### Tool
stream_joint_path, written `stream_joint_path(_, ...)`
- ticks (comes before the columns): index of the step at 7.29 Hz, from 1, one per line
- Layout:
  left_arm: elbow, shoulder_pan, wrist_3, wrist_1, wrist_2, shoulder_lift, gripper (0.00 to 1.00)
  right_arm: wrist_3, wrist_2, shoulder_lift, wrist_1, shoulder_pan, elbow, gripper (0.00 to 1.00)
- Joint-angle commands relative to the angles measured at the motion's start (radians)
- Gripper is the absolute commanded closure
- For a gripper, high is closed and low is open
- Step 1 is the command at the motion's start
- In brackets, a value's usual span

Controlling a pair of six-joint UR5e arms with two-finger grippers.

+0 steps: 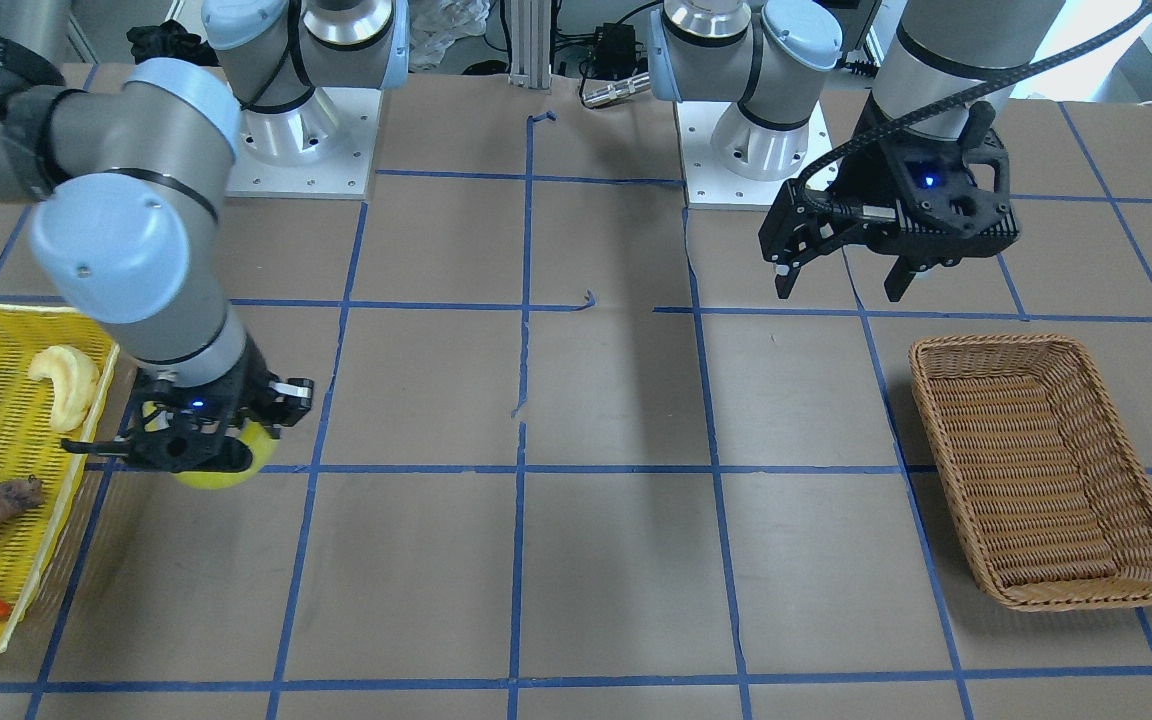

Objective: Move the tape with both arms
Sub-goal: 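Carry the tape roll with the right gripper to the table center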

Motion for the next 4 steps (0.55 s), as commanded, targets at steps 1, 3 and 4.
stream_joint_path(1,-0.001,-0.001,-0.001,0.0,0.0,0.0,0.0,0.276,0.036,0.113,-0.042,0.189,-0.078,0.97)
stream_joint_path(3,-0.001,0.001,0.004,0.0,0.0,0.0,0.0,0.326,0.138,0.243,-0.16,0.213,-0.162,0.98)
stream_joint_path(4,0.0,0.001,0.004,0.0,0.0,0.0,0.0,0.337,0.143,0.312,-0.198,0.222,-0.211,0.98)
